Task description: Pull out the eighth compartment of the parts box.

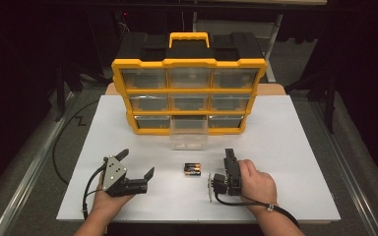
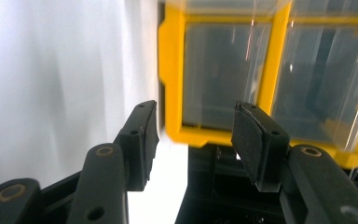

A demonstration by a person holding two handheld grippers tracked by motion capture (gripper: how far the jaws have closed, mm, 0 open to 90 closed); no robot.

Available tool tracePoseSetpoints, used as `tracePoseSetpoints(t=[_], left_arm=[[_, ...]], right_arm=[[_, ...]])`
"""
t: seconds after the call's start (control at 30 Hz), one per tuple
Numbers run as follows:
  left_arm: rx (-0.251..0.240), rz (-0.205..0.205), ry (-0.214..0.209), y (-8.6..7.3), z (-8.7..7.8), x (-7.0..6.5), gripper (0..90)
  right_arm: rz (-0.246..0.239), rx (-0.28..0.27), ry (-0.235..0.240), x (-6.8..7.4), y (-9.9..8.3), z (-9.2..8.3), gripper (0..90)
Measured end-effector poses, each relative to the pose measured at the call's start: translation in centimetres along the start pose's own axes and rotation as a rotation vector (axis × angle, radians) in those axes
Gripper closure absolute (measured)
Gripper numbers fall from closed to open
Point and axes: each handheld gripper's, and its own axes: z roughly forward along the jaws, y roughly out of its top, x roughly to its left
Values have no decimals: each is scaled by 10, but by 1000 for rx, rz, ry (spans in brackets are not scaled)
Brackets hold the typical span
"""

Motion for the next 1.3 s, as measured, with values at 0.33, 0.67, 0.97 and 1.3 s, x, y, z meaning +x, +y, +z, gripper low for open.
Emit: tracePoseSetpoints(t=[0.33,0.67,0.97,1.3], left_arm=[[6,0,2,0,1,1,4],[7,-5,8,0,1,1,4],[13,2,4,-1,2,1,4],[6,0,2,-1,2,1,4]], right_arm=[[-6,35,-13,8,-31,-4,509],[25,49,14,14,-43,1,470],[77,44,35,10,-44,3,445],[108,11,39,6,-43,3,399]])
